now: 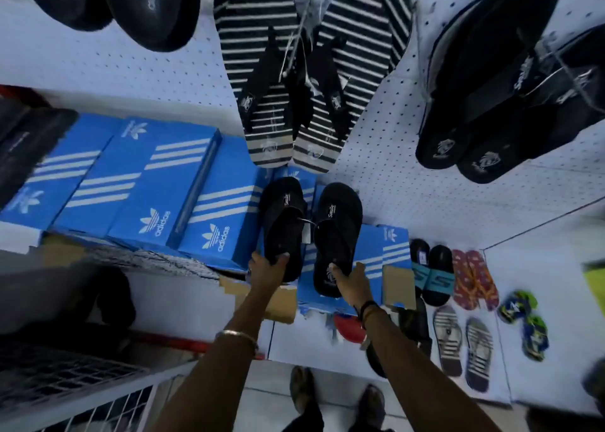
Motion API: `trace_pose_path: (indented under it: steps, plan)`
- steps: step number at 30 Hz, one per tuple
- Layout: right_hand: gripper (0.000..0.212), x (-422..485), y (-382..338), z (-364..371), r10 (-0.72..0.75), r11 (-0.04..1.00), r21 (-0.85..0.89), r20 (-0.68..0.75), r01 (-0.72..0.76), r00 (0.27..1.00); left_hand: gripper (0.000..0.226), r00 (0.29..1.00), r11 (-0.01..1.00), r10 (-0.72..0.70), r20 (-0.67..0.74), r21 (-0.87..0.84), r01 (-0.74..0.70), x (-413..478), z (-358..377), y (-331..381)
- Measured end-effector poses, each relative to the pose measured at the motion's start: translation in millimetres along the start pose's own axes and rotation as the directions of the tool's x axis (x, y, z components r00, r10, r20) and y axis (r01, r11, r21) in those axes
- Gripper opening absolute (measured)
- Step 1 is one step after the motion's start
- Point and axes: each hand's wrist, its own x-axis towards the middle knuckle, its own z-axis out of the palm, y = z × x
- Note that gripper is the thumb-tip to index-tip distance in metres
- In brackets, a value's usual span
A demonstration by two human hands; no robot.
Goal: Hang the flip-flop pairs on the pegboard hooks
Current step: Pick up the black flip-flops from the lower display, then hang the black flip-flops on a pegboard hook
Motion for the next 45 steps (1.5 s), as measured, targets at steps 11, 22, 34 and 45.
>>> trace_pose_path:
  steps: [11,22,34,45]
  plan:
    - [0.044,31,4,1,0.065,0.904,0.42,0.051,-0.08,0.997,0.042,0.961,0.888,-0.036,0.273,-0.433,0.157,1,-9,11]
    - [0.049,-46,79,-91,-0.12,0.836,0.549,0.178,0.002,0.977,0.037,0.884,0.922,0.076,0.46,-0.37,0.113,-114,0,-19]
    - [0.052,-131,82,-244,-0.375,0.74,0.605,0.008,0.294,0.927,0.042,0.856,0.858,0.4,0.327,-0.461,-0.226,-247,24,36]
    - [0.072,-156,8,-343,-0.572,0.615,0.598,-0.111,0.515,0.812,0.018,0.703,0.636,0.693,0.162,-0.596,-0.49,-299,27,154]
